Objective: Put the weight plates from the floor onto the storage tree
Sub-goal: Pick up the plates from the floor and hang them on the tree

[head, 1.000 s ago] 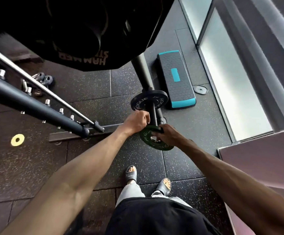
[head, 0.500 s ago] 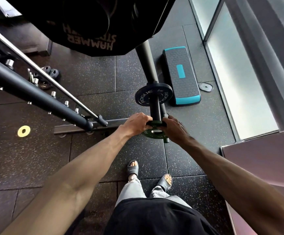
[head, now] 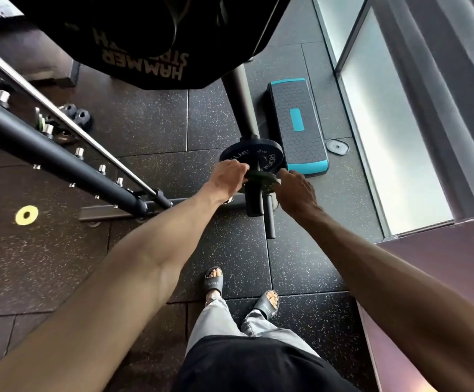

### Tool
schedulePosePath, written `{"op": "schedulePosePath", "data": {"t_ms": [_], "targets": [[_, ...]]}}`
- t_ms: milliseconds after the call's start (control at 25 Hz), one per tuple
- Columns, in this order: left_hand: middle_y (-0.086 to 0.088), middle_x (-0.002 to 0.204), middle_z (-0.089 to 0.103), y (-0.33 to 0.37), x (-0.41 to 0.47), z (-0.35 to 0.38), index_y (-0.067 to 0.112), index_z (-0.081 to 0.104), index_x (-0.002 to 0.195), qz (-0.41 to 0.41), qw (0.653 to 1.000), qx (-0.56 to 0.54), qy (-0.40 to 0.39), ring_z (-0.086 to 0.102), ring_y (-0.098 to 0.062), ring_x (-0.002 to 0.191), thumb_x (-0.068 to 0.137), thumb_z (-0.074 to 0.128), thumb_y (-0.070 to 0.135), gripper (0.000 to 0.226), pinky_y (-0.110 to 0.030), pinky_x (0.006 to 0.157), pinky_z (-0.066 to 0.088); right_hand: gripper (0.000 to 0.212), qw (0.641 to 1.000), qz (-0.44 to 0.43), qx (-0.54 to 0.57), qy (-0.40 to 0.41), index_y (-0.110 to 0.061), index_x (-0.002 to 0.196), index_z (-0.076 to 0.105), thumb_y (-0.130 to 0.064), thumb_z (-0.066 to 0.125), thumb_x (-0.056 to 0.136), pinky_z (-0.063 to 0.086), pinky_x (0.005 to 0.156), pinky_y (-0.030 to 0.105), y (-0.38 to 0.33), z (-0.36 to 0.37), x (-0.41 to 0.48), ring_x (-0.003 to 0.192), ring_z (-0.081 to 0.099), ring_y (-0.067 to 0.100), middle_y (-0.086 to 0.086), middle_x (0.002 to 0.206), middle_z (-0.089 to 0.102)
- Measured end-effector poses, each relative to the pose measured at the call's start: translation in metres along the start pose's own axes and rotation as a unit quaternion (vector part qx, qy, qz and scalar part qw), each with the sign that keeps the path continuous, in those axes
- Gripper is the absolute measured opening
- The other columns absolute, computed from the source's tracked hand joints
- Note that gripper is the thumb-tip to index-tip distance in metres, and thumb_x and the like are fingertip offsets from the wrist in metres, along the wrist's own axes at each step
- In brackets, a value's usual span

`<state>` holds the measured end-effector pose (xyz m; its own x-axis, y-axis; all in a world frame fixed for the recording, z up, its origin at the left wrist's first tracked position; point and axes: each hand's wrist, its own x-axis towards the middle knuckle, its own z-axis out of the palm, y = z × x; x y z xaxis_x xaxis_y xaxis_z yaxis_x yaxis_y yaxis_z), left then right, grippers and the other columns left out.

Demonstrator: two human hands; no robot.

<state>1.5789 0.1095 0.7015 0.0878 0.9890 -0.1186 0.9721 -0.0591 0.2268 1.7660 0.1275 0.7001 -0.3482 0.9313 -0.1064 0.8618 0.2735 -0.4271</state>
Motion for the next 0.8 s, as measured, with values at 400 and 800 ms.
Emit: {"op": "schedulePosePath", "data": {"t_ms": [400, 800], "targets": [[-0.013, 0.112, 0.064, -0.016, -0.014, -0.002, 0.009, 0.048, 0.128, -0.113, 0.993, -0.017, 0.018, 0.064, -0.029, 0.1, 0.093, 0.063, 0.028, 0.042, -0.042, 0.084, 0.056, 0.024, 0.985, -0.094, -0.044, -0.139, -0.013, 0.077, 0.059, -0.011, 0.044, 0.096, 0.043, 0.053, 0.03, -0.025, 0.023, -0.009, 0.065, 0.059, 0.02, 0.001, 0.071, 0.058], [-0.015, 0.113, 0.069, -0.165, -0.309, 0.047, 0.013, 0.062, 0.111, -0.429, 0.884, -0.118, -0.142, 0.066, -0.035, 0.104, 0.093, 0.057, 0.036, 0.029, -0.042, 0.087, 0.054, 0.022, 0.857, -0.371, -0.172, -0.313, -0.014, 0.087, 0.062, -0.026, 0.046, 0.094, 0.056, 0.078, 0.041, -0.235, 0.135, -0.037, 0.085, 0.068, 0.032, 0.011, 0.092, 0.071]]}}
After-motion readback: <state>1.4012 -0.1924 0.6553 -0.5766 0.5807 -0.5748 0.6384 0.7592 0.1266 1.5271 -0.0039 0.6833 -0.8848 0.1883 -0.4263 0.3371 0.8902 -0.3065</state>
